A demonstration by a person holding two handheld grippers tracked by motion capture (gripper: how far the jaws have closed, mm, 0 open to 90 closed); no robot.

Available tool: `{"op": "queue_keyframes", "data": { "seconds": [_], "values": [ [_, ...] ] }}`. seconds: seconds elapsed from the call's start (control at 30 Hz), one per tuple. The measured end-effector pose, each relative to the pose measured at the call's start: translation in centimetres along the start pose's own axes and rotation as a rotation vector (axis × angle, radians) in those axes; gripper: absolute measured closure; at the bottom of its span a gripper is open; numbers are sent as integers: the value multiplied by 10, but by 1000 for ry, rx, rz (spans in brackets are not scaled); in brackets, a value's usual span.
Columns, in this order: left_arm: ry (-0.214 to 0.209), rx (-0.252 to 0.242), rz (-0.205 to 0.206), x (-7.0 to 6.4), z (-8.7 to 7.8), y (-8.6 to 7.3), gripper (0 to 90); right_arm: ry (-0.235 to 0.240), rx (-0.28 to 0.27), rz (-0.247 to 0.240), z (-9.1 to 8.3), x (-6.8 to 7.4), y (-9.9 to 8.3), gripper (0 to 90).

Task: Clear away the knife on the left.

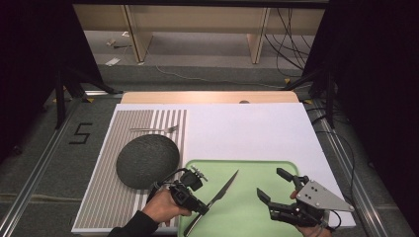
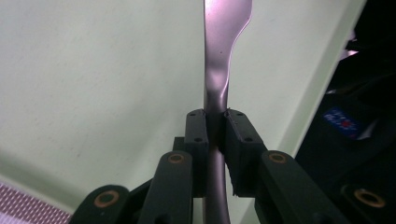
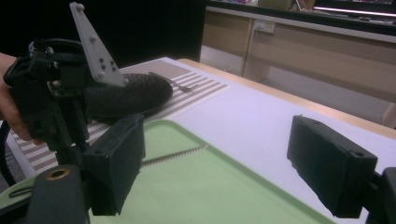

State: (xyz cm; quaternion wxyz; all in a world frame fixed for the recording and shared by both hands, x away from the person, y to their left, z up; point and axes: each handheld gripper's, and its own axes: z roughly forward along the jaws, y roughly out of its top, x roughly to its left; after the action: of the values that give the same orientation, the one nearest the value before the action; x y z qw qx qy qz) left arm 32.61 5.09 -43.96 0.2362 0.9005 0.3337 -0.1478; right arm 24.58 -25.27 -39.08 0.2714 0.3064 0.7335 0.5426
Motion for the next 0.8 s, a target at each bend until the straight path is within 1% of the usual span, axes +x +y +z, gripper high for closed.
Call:
{"op": "queue_keyframes", "data": {
  "seconds": [0.03,0.07,0.13,0.17,0.2,0.23,0.27,0.3,0.33,0.43,0.57,0.63,0.67,0.7,0.73,0.77,0.8],
  "values": [
    [5,15,-10,1,3,1,797,0,1,0,0,0,0,202],
    [9,26,-13,2,5,1,796,0,1,-1,0,0,0,202],
    [34,54,-21,3,11,1,796,0,2,-3,0,0,0,202],
    [34,54,-21,3,11,1,796,0,2,-3,0,0,0,202],
    [38,70,-36,5,16,1,796,1,3,-4,0,0,0,202],
    [38,70,-36,5,16,1,796,1,3,-4,0,0,0,202],
    [52,78,-40,6,18,1,795,1,3,-6,0,0,0,202],
    [52,78,-40,6,18,1,794,1,3,-6,0,0,0,202],
    [63,90,-39,6,20,2,794,1,3,-6,0,0,0,202],
    [67,96,-43,8,23,2,791,1,4,-7,0,0,0,202],
    [71,85,-45,9,24,1,786,3,3,-8,-1,1,0,202],
    [72,87,-38,8,24,1,783,3,4,-8,0,1,0,202],
    [75,85,-23,7,24,1,774,3,4,-9,0,1,0,202],
    [75,85,-23,7,24,1,768,3,4,-9,0,1,0,202],
    [67,87,-7,6,23,1,768,3,4,-8,0,1,0,202],
    [60,90,2,6,23,1,705,3,5,-9,0,1,0,202],
    [63,79,15,5,21,2,677,3,6,-10,0,1,0,202]
  ]
}}
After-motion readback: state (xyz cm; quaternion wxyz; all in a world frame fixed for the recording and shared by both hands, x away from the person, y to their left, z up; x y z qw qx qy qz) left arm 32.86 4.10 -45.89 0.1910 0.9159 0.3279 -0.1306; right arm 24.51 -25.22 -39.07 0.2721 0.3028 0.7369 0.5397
